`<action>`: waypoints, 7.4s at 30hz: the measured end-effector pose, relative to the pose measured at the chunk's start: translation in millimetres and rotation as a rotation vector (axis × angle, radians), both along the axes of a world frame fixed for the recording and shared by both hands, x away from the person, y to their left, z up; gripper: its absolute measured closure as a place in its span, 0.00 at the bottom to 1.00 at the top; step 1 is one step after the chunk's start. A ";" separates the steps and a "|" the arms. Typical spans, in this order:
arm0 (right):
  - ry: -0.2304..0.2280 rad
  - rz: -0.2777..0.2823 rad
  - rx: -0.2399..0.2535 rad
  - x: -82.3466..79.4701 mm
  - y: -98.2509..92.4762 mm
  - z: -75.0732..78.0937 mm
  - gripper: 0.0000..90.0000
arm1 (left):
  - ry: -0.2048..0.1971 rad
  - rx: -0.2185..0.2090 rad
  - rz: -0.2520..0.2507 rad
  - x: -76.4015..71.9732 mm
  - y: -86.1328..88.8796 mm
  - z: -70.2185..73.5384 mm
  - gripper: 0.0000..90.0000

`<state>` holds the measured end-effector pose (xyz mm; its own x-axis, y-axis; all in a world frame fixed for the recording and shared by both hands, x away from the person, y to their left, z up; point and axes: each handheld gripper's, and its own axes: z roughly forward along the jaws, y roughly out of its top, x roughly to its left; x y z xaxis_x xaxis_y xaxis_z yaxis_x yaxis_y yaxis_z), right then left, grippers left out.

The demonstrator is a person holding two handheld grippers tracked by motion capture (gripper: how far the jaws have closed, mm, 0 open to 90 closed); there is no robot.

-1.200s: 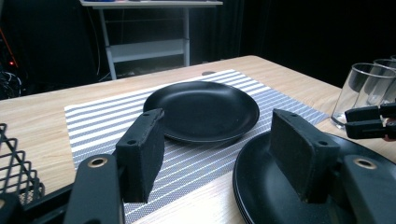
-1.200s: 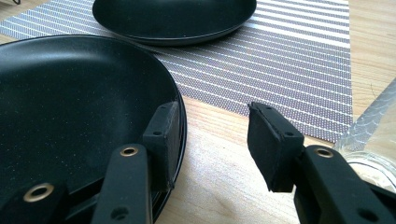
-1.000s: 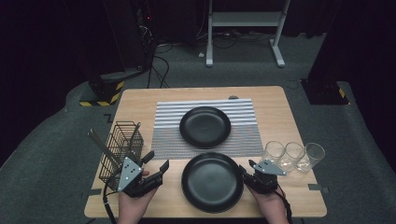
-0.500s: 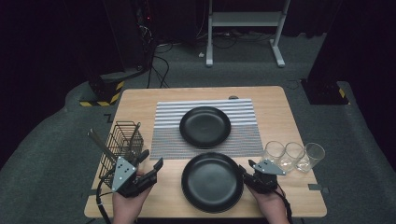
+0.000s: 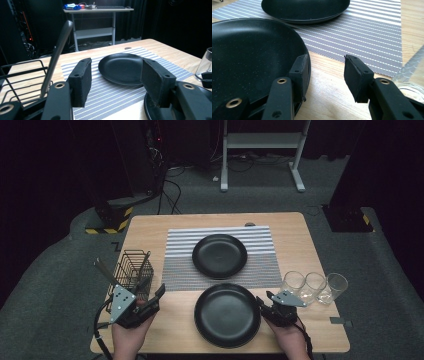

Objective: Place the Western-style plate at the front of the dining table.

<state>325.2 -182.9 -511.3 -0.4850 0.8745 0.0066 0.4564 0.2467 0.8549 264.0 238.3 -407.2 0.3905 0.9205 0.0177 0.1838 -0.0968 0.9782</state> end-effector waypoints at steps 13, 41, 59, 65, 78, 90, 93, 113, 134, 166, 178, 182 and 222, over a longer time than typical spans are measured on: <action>-0.035 -0.022 -0.021 -3.6 -7.7 4.8 0.61 | 0.004 0.021 0.058 5.6 13.8 15.7 0.45; -0.035 -0.030 -0.007 -7.0 -21.0 6.7 0.59 | 0.034 0.029 0.107 30.0 31.9 34.1 0.43; -0.032 -0.039 0.004 -7.3 -22.5 6.3 0.59 | 0.029 0.032 0.112 46.6 27.3 42.6 0.42; -0.030 -0.040 0.003 -6.5 -22.7 5.5 0.59 | 0.030 0.042 0.107 52.8 22.1 45.4 0.42; -0.027 -0.043 0.007 -6.4 -23.9 4.9 0.59 | 0.040 0.071 0.103 63.6 12.0 45.3 0.44; -0.022 -0.043 0.006 -5.8 -24.3 4.0 0.59 | 0.068 0.117 0.145 72.0 9.0 37.3 0.54; -0.023 -0.043 0.008 -6.0 -24.4 4.2 0.59 | 0.071 0.128 0.154 73.1 8.9 35.8 0.57; -0.018 -0.042 0.011 -5.1 -25.0 2.7 0.60 | 0.078 0.187 0.182 77.6 5.0 32.5 0.78; -0.016 -0.044 0.014 -4.9 -25.1 1.6 0.61 | 0.045 0.160 0.232 73.7 10.4 37.2 0.86; -0.003 -0.031 0.003 -4.4 -20.3 -2.6 0.61 | -0.041 0.030 0.264 43.3 47.8 41.8 0.92; -0.004 -0.033 0.003 -4.5 -20.5 -2.5 0.61 | 0.001 0.041 0.251 55.3 44.4 35.0 0.90; -0.005 -0.031 0.002 -4.5 -20.4 -2.3 0.61 | 0.013 0.050 0.253 58.3 43.2 34.3 0.91; -0.010 -0.037 0.006 -4.3 -22.5 -1.6 0.61 | 0.023 0.013 0.257 60.1 46.0 34.5 0.92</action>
<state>320.8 -205.4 -512.9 -0.4525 0.8917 0.0077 0.4567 0.2243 0.8608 324.2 284.3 -372.7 0.1440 0.9893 0.0243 0.2258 -0.0568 0.9725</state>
